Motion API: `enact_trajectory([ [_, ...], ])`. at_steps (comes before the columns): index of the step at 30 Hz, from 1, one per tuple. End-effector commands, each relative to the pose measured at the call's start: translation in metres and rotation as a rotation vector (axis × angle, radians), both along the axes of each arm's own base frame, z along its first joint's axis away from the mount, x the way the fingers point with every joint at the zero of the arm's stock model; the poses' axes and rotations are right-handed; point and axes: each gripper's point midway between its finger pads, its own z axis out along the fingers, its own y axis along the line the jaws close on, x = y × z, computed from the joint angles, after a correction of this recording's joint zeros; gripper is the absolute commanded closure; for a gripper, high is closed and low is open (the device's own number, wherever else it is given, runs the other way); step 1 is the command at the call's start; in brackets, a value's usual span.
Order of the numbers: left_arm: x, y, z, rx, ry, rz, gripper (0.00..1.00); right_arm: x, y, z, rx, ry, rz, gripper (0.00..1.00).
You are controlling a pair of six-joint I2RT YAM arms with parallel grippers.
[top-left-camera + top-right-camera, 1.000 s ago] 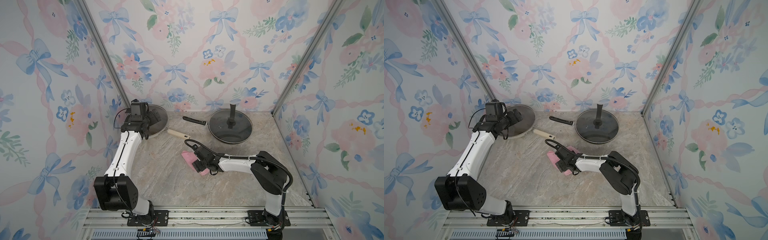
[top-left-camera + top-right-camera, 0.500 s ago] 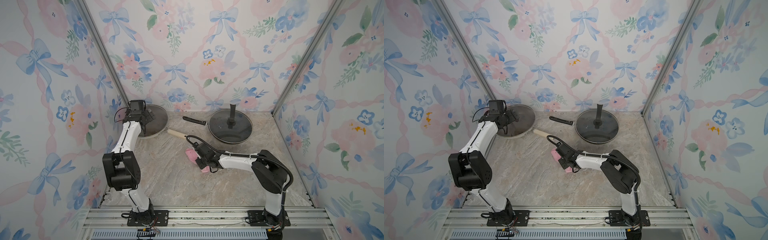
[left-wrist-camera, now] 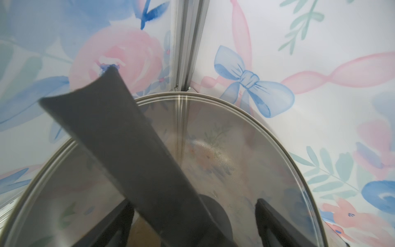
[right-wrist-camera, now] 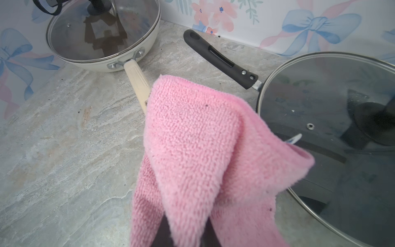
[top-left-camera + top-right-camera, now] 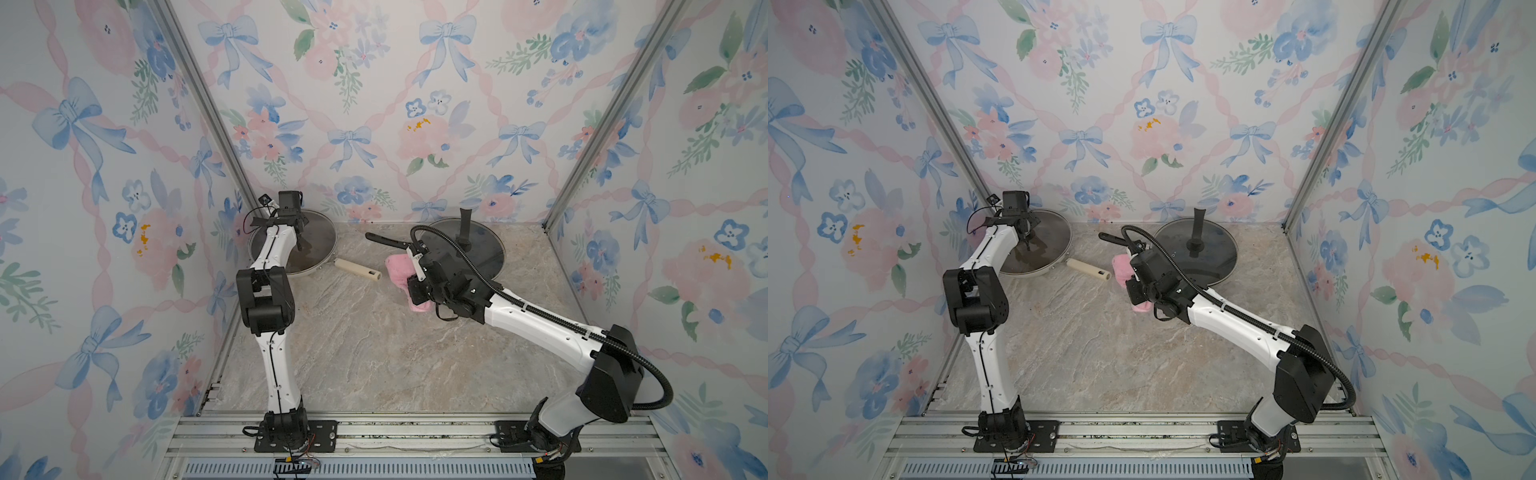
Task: Wipe the pot lid with a cloth
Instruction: Pick up the pot lid from the cooking pot.
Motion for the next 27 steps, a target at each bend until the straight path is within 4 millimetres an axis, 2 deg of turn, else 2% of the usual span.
enact_trajectory([
  [1, 0.015, -0.007, 0.005, 0.063, -0.032, 0.048, 0.08, -0.007, -0.017, 0.010, -0.044, 0.005, -0.070, 0.89],
  [4, 0.029, -0.011, -0.002, 0.079, -0.041, 0.055, 0.09, -0.006, -0.024, 0.020, -0.049, -0.017, -0.102, 0.89],
  [7, 0.029, -0.004, -0.013, 0.102, -0.022, 0.093, 0.16, -0.004, -0.029, 0.029, -0.056, -0.038, -0.123, 0.89],
  [11, 0.020, 0.002, -0.021, 0.164, 0.025, 0.123, 0.36, -0.003, -0.035, 0.040, -0.071, -0.071, -0.155, 0.88],
  [17, 0.006, -0.023, -0.021, 0.269, 0.108, 0.074, 0.64, 0.002, -0.043, 0.055, -0.077, -0.128, -0.176, 0.88],
  [22, -0.008, -0.039, -0.020, 0.255, 0.145, -0.013, 0.74, 0.007, -0.054, 0.065, -0.116, -0.159, -0.158, 0.88],
  [25, -0.022, -0.041, -0.021, 0.232, 0.152, -0.049, 0.76, 0.015, -0.061, 0.069, -0.114, -0.182, -0.162, 0.88],
  [27, -0.029, -0.044, -0.014, 0.219, 0.127, -0.092, 0.76, 0.020, -0.064, 0.071, -0.105, -0.197, -0.169, 0.88],
])
